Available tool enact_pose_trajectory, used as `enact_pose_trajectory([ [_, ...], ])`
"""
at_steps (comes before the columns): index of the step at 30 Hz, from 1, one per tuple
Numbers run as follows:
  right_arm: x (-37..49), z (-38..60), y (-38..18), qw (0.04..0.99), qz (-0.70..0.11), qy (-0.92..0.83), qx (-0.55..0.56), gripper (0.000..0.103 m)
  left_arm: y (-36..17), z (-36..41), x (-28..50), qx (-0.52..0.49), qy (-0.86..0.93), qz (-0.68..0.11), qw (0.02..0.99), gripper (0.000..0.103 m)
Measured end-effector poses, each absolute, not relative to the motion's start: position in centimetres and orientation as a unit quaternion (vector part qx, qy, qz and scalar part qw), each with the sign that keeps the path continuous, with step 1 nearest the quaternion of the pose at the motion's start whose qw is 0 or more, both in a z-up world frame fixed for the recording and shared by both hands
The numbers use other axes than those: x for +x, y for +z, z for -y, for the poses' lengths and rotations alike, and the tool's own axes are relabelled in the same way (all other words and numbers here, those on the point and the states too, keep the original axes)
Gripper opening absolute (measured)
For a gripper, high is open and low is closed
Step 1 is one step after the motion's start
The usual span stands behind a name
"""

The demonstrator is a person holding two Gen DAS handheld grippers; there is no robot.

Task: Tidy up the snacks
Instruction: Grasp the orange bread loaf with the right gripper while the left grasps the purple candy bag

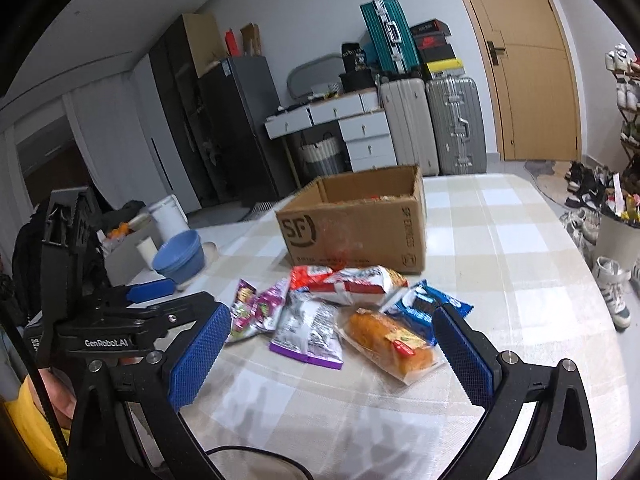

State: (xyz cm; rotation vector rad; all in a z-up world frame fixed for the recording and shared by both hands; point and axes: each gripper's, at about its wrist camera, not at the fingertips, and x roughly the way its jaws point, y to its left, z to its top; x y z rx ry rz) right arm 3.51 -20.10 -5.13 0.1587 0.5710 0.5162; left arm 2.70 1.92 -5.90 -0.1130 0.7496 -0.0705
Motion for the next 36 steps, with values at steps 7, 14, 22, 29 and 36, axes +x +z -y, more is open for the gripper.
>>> enact_pose_trajectory([
  [7,6.7,19.7,-8.3,0.905,-0.336,0.253,0.071,0.102,-9.2,-3.1,4.6,-0.066,-0.024,-0.394,0.916,0.103],
  [14,10.5,18.5,-11.5,0.882,-0.395,0.254,0.042,0.088,-12.2,-4.0,6.5,-0.063,-0.015,-0.422,0.904,0.103],
  [22,12.5,16.5,-13.5,0.873,-0.421,0.246,-0.027,0.08,-14.0,-6.6,8.6,-0.08,0.007,-0.437,0.896,0.103],
  [29,12.5,15.7,-14.5,0.876,-0.416,0.234,-0.075,0.052,-15.6,-8.4,9.5,-0.098,0.018,-0.452,0.887,0.103],
  [36,11.6,16.5,-14.5,0.875,-0.411,0.25,-0.055,0.042,-16.6,-9.1,10.3,-0.117,0.007,-0.467,0.877,0.103],
])
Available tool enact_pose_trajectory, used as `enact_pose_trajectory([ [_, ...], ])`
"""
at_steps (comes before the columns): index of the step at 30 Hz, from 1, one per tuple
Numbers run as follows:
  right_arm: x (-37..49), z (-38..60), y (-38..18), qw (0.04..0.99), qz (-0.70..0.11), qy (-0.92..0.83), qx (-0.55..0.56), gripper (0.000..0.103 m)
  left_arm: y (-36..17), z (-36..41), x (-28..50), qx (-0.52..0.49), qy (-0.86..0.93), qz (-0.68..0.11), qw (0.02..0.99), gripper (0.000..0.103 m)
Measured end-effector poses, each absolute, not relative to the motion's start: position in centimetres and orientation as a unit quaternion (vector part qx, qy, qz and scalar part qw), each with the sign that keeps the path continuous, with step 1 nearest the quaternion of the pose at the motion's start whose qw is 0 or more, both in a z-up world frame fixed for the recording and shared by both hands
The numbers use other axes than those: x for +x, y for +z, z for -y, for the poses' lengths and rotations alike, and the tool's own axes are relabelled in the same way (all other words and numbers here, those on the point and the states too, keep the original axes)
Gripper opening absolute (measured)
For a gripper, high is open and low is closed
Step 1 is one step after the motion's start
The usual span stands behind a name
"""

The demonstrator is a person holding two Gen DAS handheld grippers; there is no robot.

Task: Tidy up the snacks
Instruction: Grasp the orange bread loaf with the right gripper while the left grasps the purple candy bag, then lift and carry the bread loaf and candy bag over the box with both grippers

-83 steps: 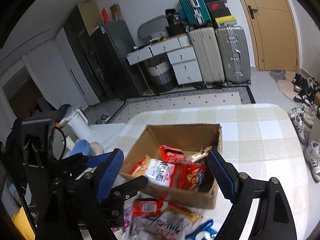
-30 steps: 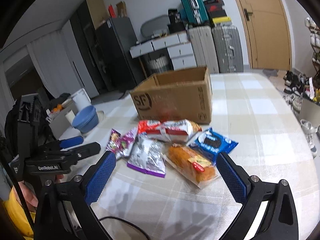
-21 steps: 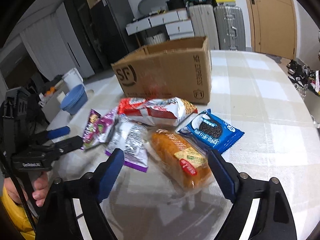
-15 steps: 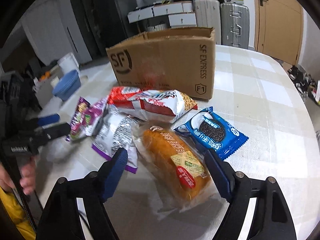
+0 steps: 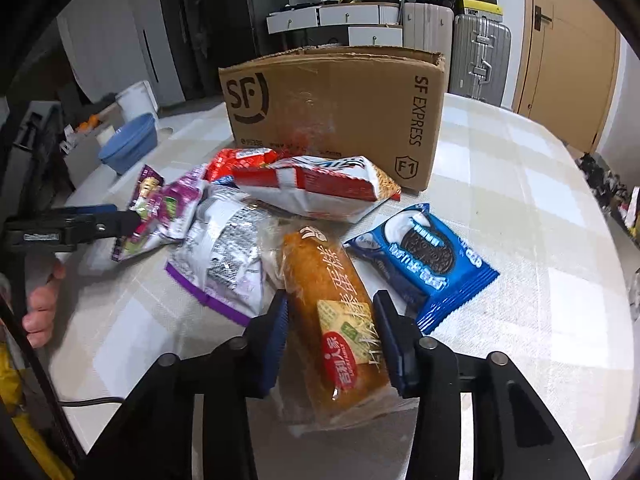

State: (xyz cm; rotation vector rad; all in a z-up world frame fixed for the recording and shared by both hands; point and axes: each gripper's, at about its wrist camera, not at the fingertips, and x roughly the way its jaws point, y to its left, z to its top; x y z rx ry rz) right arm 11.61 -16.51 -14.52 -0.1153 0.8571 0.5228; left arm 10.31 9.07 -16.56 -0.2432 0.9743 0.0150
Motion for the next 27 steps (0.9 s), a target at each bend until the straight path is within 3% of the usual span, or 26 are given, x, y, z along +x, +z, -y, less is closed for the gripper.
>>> enact_pose_trajectory([
  [12,11.8,20.0,-14.9,0.859,-0.418,0.279,0.1,0.04,-17.4,-9.6,12.5,-0.197,-0.036,-0.467,0.861,0.101],
  [13,11.9,20.0,-14.9,0.859,-0.418,0.278,0.102,0.04,-17.4,-9.5,12.6,-0.201,-0.038,-0.464,0.862,0.099],
  [16,11.9,20.1,-14.8,0.858,-0.417,0.281,0.106,0.04,-17.3,-9.0,12.5,-0.203,-0.04,-0.46,0.863,0.075],
  [21,12.1,20.4,-14.8,0.856,-0.415,0.283,0.119,0.04,-16.7,-7.7,12.1,-0.176,-0.037,-0.453,0.873,0.058],
  [23,12.2,20.6,-14.9,0.855,-0.415,0.284,0.125,0.04,-16.3,-6.9,12.0,-0.159,-0.041,-0.447,0.879,0.04],
  [27,12.1,20.8,-14.9,0.855,-0.414,0.284,0.13,0.04,-16.1,-6.3,12.1,-0.145,-0.043,-0.445,0.882,0.027],
])
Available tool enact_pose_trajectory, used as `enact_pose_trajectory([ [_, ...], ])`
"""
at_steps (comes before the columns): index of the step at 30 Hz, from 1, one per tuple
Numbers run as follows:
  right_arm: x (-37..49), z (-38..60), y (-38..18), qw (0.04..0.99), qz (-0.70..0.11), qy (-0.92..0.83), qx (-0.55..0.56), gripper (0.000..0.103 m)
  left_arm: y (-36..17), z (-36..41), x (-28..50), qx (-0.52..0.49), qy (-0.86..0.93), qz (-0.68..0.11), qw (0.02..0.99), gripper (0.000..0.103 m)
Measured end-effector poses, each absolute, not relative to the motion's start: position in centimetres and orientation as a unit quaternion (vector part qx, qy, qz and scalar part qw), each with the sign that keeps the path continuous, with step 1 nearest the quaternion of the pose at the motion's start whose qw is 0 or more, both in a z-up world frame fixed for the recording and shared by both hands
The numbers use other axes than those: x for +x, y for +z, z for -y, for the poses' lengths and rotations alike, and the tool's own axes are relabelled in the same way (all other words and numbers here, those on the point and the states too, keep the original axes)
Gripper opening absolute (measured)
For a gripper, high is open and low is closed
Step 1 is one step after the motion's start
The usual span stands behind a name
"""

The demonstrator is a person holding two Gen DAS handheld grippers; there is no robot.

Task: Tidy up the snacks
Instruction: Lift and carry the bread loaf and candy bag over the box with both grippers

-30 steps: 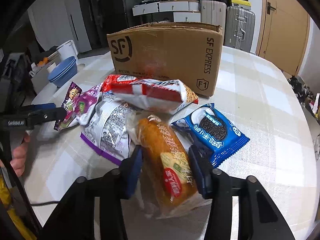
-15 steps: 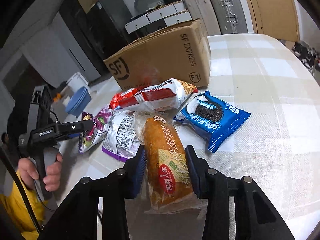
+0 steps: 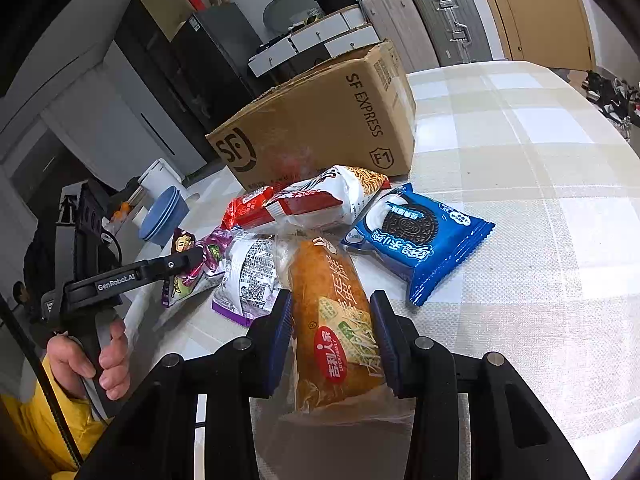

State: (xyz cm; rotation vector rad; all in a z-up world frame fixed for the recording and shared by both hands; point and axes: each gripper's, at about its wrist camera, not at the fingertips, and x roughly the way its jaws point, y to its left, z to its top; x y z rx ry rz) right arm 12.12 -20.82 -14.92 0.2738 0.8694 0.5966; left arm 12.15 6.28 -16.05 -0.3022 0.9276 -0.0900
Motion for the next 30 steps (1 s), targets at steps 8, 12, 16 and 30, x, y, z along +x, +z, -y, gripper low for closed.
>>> enact_pose_trajectory([
  [8,12.0,21.5,-14.7,0.855,-0.407,0.287,0.146,0.039,-16.3,-7.0,11.8,-0.166,-0.05,-0.452,0.875,0.009],
  [12,11.7,21.9,-14.5,0.858,-0.399,0.287,0.15,0.035,-16.0,-7.1,11.0,-0.159,-0.045,-0.449,0.878,0.009],
  [16,11.7,21.3,-14.3,0.859,-0.401,0.287,0.137,0.033,-15.5,-7.5,10.2,-0.16,-0.041,-0.445,0.88,0.009],
  [30,12.0,15.9,-14.4,0.854,-0.447,0.261,-0.058,0.043,-15.7,-7.6,8.2,-0.154,-0.051,-0.445,0.881,0.009],
])
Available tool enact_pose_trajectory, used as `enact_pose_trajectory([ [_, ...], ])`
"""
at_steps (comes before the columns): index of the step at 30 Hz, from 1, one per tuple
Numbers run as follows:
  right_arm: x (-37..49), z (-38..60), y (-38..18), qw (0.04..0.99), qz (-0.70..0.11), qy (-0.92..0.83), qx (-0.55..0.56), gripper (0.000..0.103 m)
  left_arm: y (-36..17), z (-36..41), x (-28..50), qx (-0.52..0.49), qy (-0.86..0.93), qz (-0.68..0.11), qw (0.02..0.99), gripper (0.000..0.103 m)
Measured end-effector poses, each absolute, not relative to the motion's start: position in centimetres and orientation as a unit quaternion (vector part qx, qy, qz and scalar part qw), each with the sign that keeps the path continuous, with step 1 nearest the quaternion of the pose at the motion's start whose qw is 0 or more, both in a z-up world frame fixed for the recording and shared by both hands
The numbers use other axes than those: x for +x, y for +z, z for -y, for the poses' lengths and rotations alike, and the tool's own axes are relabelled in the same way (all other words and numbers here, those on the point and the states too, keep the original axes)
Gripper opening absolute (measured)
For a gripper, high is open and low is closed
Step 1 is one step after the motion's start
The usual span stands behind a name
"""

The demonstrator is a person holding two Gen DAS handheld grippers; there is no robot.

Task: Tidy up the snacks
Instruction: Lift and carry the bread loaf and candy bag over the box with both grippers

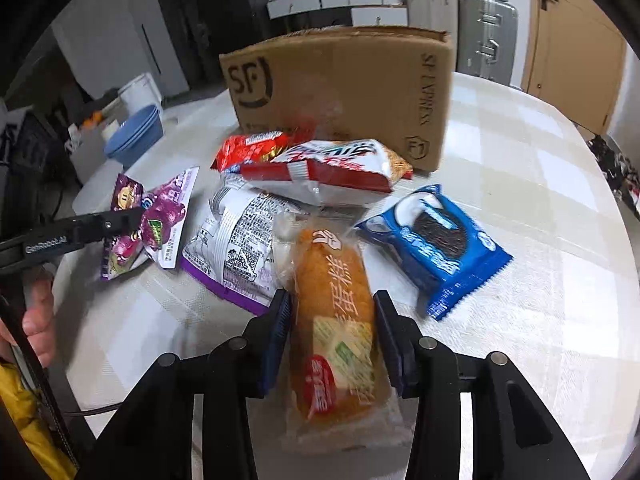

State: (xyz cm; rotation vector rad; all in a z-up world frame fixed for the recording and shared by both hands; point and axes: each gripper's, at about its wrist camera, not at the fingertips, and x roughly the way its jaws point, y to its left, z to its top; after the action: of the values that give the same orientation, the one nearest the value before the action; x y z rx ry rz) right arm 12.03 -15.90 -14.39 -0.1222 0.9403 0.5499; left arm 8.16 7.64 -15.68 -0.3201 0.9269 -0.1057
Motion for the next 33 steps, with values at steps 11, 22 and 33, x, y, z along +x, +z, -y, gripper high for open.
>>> enact_pose_trajectory([
  [11,12.1,16.3,-14.0,0.845,-0.455,0.278,-0.03,0.036,-14.9,-8.1,7.6,-0.158,-0.072,-0.438,0.882,0.009],
  [22,9.0,20.9,-10.2,0.843,-0.391,0.322,0.18,0.036,-10.3,-8.0,4.6,-0.137,-0.062,-0.389,0.909,0.009],
  [33,6.6,21.1,-6.1,0.854,-0.333,0.345,0.201,0.036,-6.9,-5.4,3.1,-0.108,-0.083,-0.371,0.919,0.009],
])
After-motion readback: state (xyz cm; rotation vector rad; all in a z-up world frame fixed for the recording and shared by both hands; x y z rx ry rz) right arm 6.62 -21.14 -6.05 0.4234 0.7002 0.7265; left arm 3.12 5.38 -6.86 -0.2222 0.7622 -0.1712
